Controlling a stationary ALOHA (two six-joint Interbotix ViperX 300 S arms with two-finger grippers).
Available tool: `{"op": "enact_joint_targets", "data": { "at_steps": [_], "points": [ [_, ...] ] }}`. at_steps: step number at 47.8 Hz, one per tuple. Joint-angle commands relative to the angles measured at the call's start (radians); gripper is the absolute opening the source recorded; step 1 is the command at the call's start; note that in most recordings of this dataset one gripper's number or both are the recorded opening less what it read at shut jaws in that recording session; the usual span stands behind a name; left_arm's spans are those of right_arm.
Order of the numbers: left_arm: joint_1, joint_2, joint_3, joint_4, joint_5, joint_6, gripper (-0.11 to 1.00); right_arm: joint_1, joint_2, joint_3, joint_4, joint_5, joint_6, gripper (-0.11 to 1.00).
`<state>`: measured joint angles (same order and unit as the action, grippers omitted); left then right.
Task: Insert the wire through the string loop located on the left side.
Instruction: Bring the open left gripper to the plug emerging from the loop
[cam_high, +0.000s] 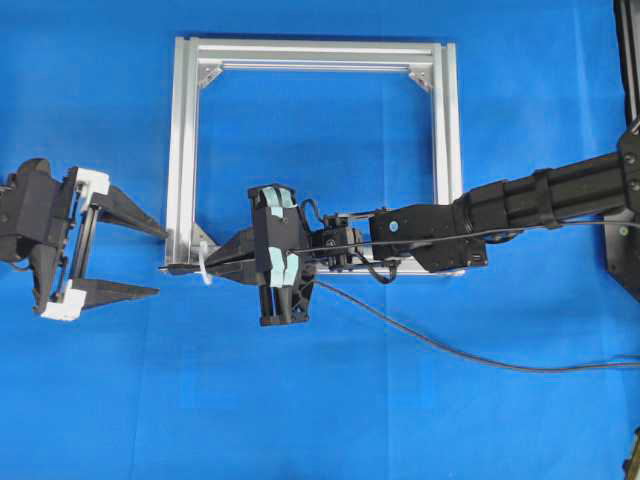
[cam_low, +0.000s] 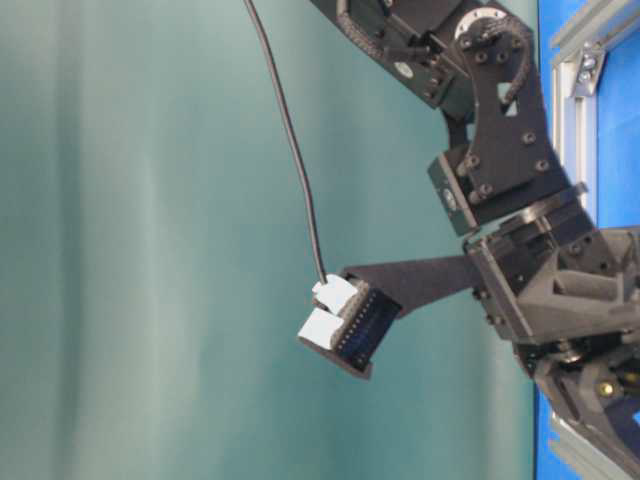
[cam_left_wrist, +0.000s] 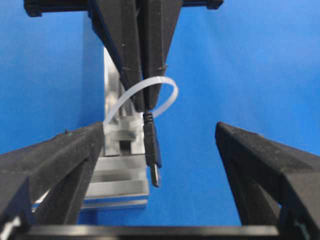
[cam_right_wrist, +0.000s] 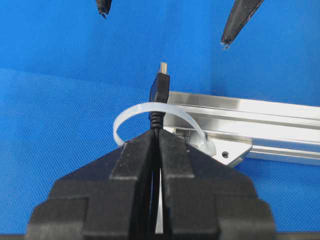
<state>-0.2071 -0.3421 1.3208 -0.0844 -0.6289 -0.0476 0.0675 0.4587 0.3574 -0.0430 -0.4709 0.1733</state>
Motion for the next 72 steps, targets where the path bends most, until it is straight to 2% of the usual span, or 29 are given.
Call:
{"op": "enact_joint_targets", "data": {
  "at_steps": [1,10,27,48,72],
  "points": [
    [-0.002,0.011,-0.028,0.003,0.006,0.000,0.88,0.002,-0.025,-0.021,0.002,-0.005,0.002,0.00],
    [-0.002,0.028,-0.046,0.002,0.055,0.002,0.88,0.003,-0.025,-0.021,0.003,-0.005,0.002,0.00],
    [-0.002,0.029,-0.048,0.003,0.064,0.002,0.88,0.002,-0.025,-0.021,0.002,-0.005,0.003,0.00],
    [-0.002,0.104,-0.106,0.002,0.179,0.003,0.88,0.002,-0.023,-0.023,0.003,-0.005,0.005,0.00],
    [-0.003,0.147,-0.132,0.002,0.201,0.002,0.88,0.003,-0.023,-0.023,0.002,-0.003,0.005,0.00]
  ]
}}
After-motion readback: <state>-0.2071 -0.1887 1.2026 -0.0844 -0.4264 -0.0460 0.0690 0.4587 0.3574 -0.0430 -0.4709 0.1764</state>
